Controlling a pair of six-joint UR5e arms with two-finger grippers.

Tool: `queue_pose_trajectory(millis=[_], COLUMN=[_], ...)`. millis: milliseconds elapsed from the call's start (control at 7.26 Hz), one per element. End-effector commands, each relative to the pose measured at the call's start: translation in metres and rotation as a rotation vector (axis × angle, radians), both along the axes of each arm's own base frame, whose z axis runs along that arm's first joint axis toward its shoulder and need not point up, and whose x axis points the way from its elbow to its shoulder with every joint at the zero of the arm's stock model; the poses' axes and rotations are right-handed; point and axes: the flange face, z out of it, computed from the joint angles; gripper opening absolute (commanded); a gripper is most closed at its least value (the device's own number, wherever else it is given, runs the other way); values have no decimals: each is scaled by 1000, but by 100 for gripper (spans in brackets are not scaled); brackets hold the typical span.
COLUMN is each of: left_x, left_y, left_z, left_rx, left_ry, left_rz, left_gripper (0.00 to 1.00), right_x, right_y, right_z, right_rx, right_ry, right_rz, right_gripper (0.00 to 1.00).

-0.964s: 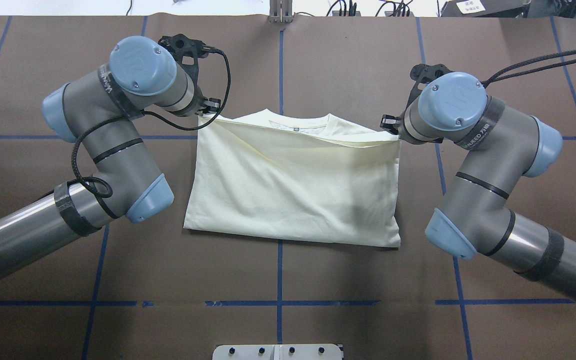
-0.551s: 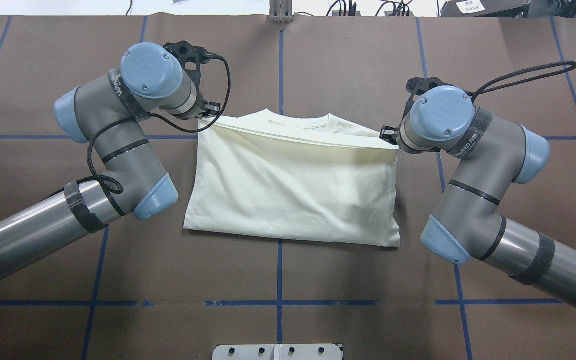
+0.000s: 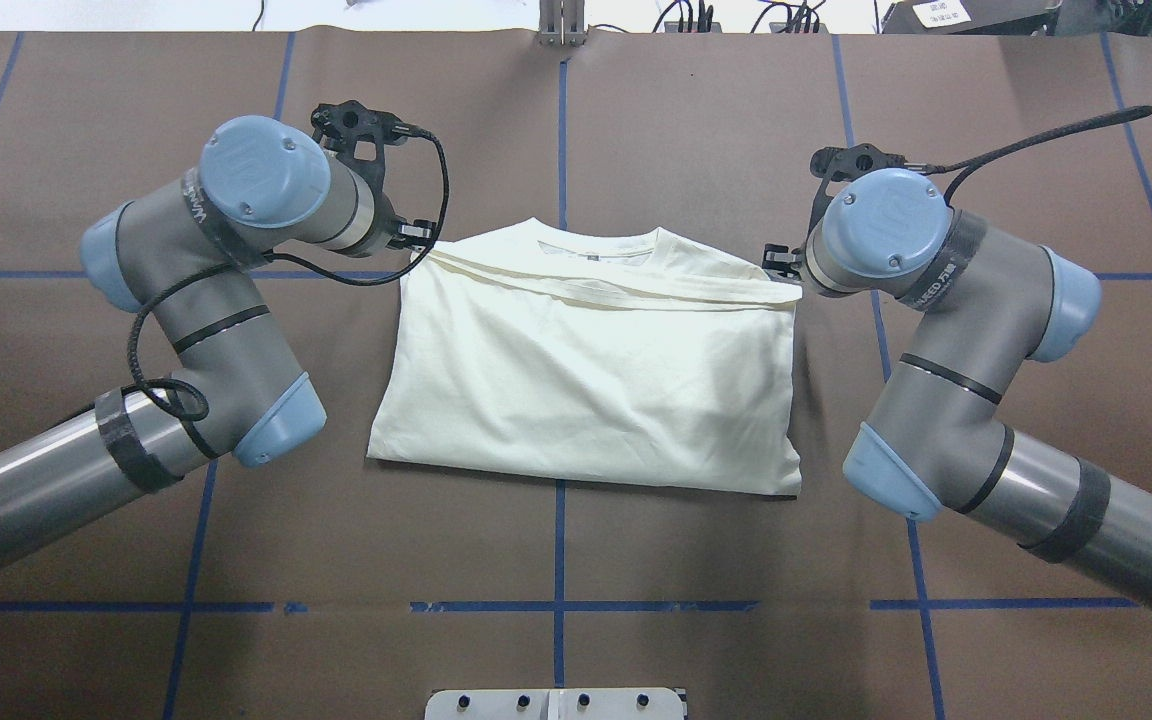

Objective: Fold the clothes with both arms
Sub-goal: 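Move the left gripper down to the folded shirt's edge nearest it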

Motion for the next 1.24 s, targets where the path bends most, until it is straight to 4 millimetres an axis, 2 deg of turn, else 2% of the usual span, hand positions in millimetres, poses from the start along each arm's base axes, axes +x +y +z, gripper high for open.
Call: queue_pose_trajectory(millis=[0, 138, 275, 413, 551, 688, 1101], left_x=[-29, -23, -29, -10, 8, 21, 24], left_y=[51, 101, 127, 160, 188, 205, 209], left_z=[1, 18, 29, 33, 49, 58, 64], left_rx=[36, 29, -24, -82, -116, -134, -142], left_ry=[55, 58, 78, 122, 126, 130, 121], left_rz=[63, 124, 118, 115, 109, 107, 109], left_gripper=[100, 100, 100, 88, 69, 64, 63], right_x=[13, 14, 14, 14, 14, 14, 14], right_y=[-1, -1, -1, -1, -1, 0, 1], right_z=[-16, -17, -17, -17, -17, -16, -16], right_rx=[23, 24, 24, 25, 25, 23, 20], right_ry=[-33, -35, -35, -34, -36, -35, -39], right_rz=[-44, -43, -40, -39, -38, -37, -33], right_gripper=[100, 100, 100, 100, 100, 100, 100])
